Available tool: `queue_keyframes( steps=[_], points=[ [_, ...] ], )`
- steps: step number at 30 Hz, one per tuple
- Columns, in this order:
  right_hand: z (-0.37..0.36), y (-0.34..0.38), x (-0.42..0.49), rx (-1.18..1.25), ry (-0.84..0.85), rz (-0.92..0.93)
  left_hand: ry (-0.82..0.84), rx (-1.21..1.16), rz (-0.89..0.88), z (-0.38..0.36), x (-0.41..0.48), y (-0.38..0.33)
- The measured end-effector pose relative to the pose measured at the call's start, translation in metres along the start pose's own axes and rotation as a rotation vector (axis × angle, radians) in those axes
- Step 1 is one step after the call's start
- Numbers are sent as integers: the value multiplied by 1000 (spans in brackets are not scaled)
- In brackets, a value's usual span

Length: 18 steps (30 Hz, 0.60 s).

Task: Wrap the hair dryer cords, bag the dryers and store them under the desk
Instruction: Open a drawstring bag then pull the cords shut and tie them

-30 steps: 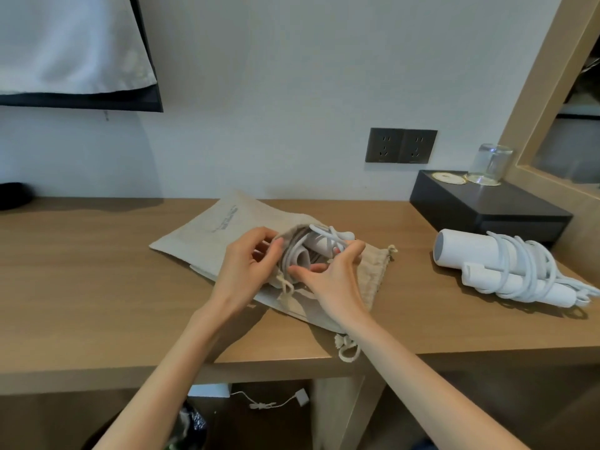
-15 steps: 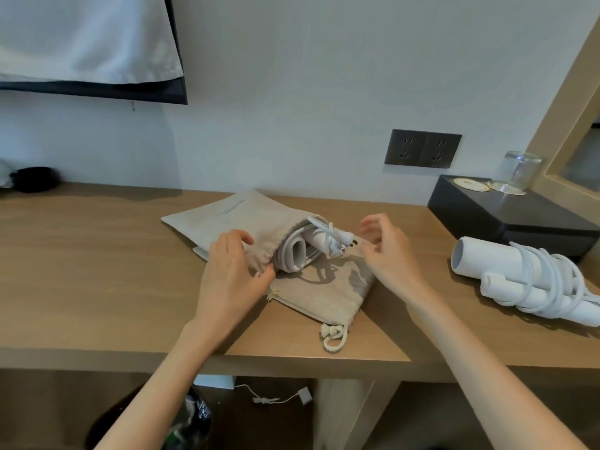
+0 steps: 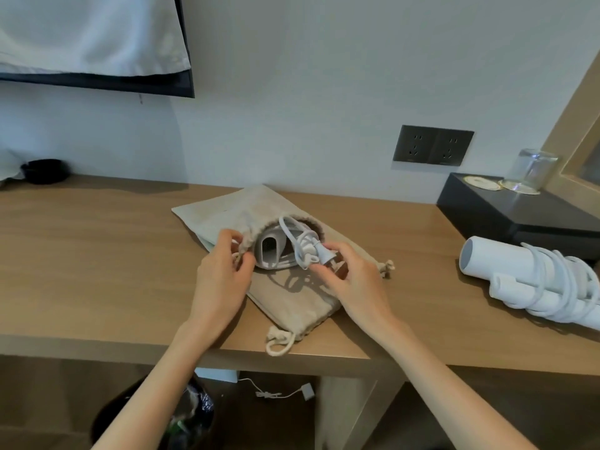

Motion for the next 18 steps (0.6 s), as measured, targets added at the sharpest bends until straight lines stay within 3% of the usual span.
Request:
queue_keyframes(
  steps=[3, 6, 8, 10, 12, 18],
  points=[
    [1, 11, 2, -88, -14, 57, 25, -20, 29, 4, 3, 7],
    [-5, 14, 12, -73, 147, 128, 8, 25, 87, 8, 7, 12],
    [-3, 7, 16, 103, 204, 49, -4, 71, 100, 10, 9, 12],
    [9, -11, 22, 192, 93, -38, -19, 116, 91, 11, 8, 9],
    [15, -28, 28, 125, 14, -94, -38, 158, 63, 12, 6, 6],
    [-25, -48, 40, 90, 218, -205, -78, 186, -7, 16, 1, -1]
  ],
)
Point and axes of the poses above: each hand's wrist, its own x-axis towards the middle knuckle, its own z-axis out of the back of the hand, y = z × x, the point moved 10 cm from there along x, towards the middle knuckle, and after that the axes turned 12 degrees about z, right-handed, at the moved point
